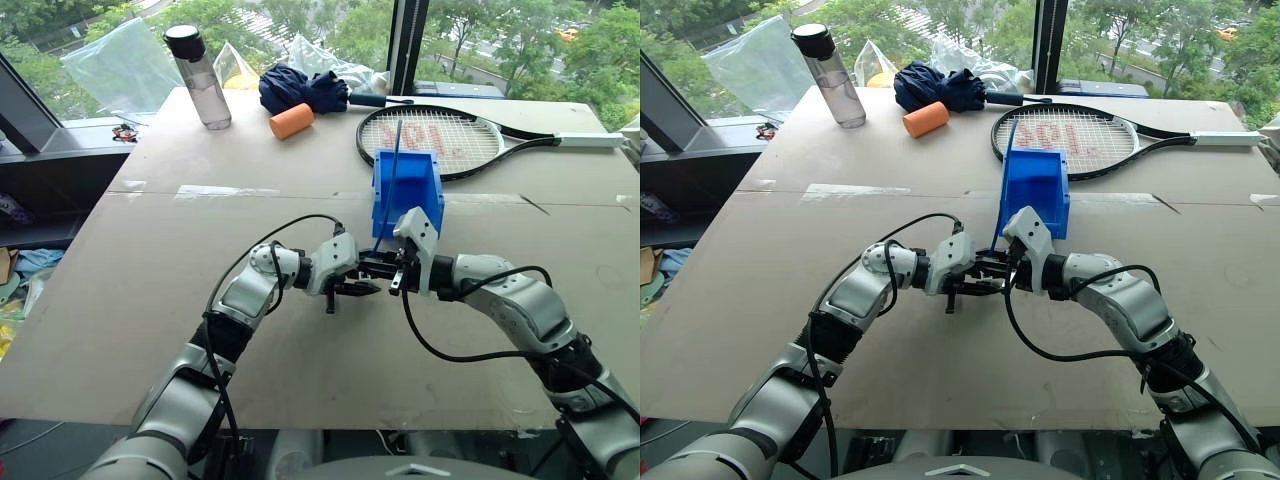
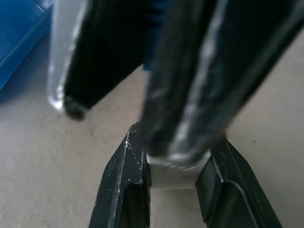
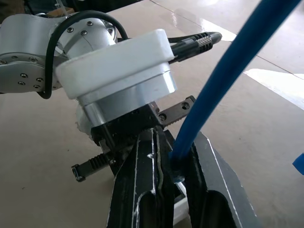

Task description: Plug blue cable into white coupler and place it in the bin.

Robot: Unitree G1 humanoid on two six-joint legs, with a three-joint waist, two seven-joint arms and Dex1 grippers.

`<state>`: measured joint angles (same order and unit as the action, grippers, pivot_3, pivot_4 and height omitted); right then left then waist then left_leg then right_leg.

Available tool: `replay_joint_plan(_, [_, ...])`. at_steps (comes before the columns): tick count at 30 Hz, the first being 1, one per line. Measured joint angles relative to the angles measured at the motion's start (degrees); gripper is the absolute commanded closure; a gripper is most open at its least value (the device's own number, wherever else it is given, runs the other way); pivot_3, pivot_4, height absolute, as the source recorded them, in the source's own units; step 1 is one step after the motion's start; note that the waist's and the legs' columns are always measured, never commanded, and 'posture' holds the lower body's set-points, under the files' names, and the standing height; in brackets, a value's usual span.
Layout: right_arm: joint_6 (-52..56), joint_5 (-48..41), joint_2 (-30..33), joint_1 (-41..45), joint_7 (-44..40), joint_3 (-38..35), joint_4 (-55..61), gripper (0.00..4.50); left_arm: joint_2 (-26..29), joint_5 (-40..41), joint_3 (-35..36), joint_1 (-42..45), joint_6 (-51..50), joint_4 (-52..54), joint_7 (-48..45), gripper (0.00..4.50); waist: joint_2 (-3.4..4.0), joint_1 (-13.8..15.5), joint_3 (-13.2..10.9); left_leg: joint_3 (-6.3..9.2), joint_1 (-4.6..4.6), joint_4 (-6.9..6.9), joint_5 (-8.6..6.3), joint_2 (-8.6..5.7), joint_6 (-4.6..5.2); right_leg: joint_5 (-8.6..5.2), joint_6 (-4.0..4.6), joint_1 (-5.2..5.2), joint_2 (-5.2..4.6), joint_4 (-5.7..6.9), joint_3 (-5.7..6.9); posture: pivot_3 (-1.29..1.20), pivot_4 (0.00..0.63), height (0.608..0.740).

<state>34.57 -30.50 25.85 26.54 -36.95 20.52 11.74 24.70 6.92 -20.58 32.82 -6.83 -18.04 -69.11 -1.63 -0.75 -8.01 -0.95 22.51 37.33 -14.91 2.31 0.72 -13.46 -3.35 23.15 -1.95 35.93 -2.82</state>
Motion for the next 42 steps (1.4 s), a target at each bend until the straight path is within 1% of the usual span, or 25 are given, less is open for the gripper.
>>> replay_joint_plan(6, [-2.3,5.1,-0.4,0.8,-3.5,1.0,-1.6,4.5,0.0,-0.2,-0.1,0.4,0.2,-0.9,-0.8,3.89,-0.01,0.0,0.0,0.02,0.02,0.03,0.0,0.0,0.0,0.0,0.0,0.01,0.0,0.01,0.03,0.0,0.15,0.74])
replay_joint_plan(21, [0.0,5.9,-0.4,0.6,-7.9,-1.3,-1.5,4.5,0.0,-0.8,-0.2,0.8,0.4,-1.2,-1.8,3.89,0.0,0.0,0.0,0.03,0.02,0.04,0.0,0.0,0.0,0.01,-0.01,0.0,0.0,0.03,0.03,0.0,0.15,0.74])
replay_joint_plan(32, [0.1,8.0,-0.3,0.6,-10.4,-1.0,-1.4,4.5,-0.1,-1.1,-0.2,0.8,0.9,-1.5,-2.1,3.89,-0.02,0.0,0.0,0.03,0.01,0.05,0.0,0.0,0.0,0.01,-0.01,0.0,0.0,0.05,0.04,0.0,0.15,0.74])
replay_joint_plan(35, [-0.7,9.3,-0.3,0.8,-11.1,-0.7,-1.5,4.5,-0.1,-1.1,-0.1,0.8,1.0,-1.6,-2.1,3.89,-0.02,0.0,0.0,0.03,0.01,0.05,0.0,0.0,0.0,0.01,-0.01,0.0,0.0,0.05,0.04,0.0,0.15,0.74])
replay_joint_plan(42, [-5.1,14.7,1.3,4.5,-15.8,3.4,-4.4,4.5,-0.1,-1.2,-0.2,1.0,1.3,-1.8,-2.4,3.89,-0.02,0.0,0.1,0.04,-0.02,0.07,0.0,0.0,0.0,0.01,-0.01,-0.01,0.01,0.08,0.05,0.0,0.15,0.74])
